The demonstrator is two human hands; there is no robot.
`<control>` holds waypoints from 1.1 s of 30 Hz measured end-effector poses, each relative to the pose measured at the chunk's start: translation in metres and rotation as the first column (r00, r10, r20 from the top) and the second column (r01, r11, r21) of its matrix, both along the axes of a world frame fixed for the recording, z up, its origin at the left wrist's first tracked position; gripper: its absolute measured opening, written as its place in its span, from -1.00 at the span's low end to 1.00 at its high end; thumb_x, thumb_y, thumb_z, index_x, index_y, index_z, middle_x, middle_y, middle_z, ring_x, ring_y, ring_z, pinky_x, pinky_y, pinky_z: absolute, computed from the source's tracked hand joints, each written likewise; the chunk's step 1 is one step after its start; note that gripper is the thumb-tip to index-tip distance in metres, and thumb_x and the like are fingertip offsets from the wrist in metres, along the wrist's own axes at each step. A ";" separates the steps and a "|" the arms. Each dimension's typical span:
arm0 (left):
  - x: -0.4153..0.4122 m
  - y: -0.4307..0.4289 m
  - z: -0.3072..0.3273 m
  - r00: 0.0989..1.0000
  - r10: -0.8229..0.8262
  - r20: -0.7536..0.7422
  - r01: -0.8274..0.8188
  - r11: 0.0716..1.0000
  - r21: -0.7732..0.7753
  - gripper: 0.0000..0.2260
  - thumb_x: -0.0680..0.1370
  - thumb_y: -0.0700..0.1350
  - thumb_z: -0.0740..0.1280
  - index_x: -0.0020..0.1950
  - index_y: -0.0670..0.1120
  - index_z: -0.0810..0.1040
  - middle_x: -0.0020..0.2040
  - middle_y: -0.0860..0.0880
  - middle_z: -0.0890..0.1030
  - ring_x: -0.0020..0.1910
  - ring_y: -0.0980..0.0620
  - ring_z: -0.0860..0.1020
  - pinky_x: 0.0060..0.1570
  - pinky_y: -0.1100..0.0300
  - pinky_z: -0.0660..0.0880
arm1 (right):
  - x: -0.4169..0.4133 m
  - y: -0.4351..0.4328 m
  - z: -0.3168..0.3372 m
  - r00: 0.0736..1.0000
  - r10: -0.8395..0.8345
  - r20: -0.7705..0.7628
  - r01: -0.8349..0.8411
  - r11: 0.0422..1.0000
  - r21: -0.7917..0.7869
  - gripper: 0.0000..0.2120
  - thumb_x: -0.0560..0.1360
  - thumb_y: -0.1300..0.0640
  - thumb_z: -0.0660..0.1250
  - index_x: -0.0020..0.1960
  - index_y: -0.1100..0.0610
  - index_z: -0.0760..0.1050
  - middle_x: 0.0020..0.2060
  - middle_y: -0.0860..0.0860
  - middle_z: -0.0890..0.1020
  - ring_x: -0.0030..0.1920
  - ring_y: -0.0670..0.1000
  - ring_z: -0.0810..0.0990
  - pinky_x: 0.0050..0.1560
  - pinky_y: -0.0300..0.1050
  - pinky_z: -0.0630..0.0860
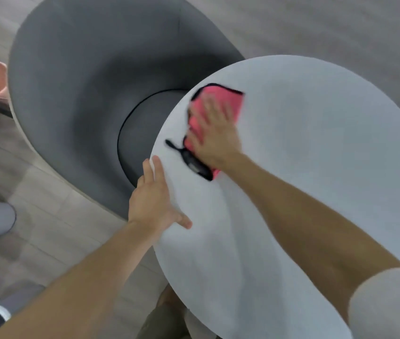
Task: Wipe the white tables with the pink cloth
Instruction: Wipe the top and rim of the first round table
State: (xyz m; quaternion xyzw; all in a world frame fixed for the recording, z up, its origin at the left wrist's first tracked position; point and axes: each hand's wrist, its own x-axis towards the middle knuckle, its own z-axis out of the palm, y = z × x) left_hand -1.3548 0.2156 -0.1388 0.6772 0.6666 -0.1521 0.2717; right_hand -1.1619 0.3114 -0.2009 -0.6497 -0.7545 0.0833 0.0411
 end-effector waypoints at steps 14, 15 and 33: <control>-0.003 -0.001 0.001 0.999 0.000 0.044 0.000 1.000 0.006 0.70 -0.07 0.38 0.75 0.70 0.00 -0.35 0.70 -0.02 -0.08 0.56 -0.14 0.31 0.27 -0.06 0.59 | 0.037 0.010 0.012 0.895 -0.446 -0.020 0.446 0.895 -0.002 -0.35 0.73 -0.17 -0.02 0.77 0.04 0.11 0.75 0.17 0.11 0.75 0.21 0.00 0.72 0.31 -0.08; -0.003 -0.001 0.002 0.999 -0.003 0.041 0.002 1.000 0.011 0.70 -0.07 0.39 0.75 0.70 0.00 -0.35 0.70 -0.02 -0.09 0.56 -0.13 0.32 0.26 -0.06 0.60 | -0.005 0.010 0.010 0.967 -0.252 -0.031 0.252 0.968 0.000 -0.37 0.73 -0.13 0.02 0.75 0.06 0.16 0.73 0.18 0.16 0.75 0.23 0.04 0.71 0.31 -0.06; 0.005 0.013 0.030 0.966 -0.189 -0.174 0.170 0.978 -0.119 0.61 0.14 0.52 0.61 0.70 -0.18 -0.40 0.75 -0.24 -0.15 0.54 -0.16 0.43 0.30 0.03 0.56 | -0.063 0.027 0.007 0.947 0.315 0.056 -0.317 0.948 0.035 -0.41 0.72 -0.18 0.06 0.68 0.00 0.35 0.69 0.18 0.28 0.73 0.22 0.14 0.70 0.33 -0.07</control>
